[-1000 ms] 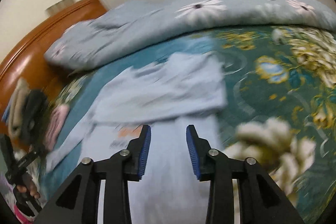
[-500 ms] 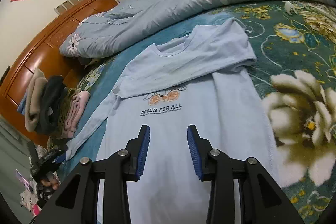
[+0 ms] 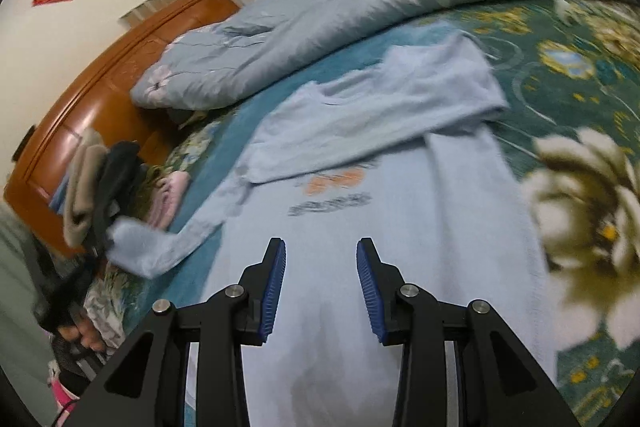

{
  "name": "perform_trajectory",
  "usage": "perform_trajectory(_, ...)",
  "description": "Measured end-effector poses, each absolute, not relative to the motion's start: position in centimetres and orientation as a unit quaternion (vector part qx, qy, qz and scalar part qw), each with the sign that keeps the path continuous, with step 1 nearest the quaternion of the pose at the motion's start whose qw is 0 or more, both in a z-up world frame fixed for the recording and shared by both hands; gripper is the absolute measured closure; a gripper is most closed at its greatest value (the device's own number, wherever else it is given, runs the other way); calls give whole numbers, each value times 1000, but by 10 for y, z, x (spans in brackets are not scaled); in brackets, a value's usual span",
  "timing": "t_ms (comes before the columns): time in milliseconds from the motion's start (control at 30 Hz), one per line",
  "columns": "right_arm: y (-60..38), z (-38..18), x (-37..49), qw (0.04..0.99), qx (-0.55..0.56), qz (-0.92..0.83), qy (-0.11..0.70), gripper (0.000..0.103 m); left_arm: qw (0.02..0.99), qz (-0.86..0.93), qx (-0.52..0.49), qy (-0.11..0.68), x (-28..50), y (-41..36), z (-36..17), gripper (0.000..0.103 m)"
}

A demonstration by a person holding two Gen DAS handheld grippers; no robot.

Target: Fold clothes

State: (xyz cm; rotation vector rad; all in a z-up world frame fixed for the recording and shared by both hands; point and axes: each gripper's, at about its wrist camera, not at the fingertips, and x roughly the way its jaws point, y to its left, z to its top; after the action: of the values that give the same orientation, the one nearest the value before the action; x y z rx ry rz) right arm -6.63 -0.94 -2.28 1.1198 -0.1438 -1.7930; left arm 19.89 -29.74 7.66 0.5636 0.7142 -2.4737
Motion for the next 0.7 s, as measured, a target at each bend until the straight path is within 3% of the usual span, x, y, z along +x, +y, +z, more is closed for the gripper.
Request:
perform_trajectory(267, 14, -23, -85, 454, 461, -757, -89, 65, 93, -933, 255, 237, 85, -227, 85, 99)
perform_trajectory(533, 64, -38, -110, 391, 475, -781, -106, 65, 36, -892, 385, 234, 17, -189, 12, 95)
perform_trajectory(567, 67, -41, -112, 387, 478, -781, -107, 65, 34, -887, 393, 239, 20, -189, 6, 92)
perform_trajectory(700, 58, -46, -113, 397, 483, -774, -100, 65, 18, -882, 393, 260, 46, -196, 3, 58)
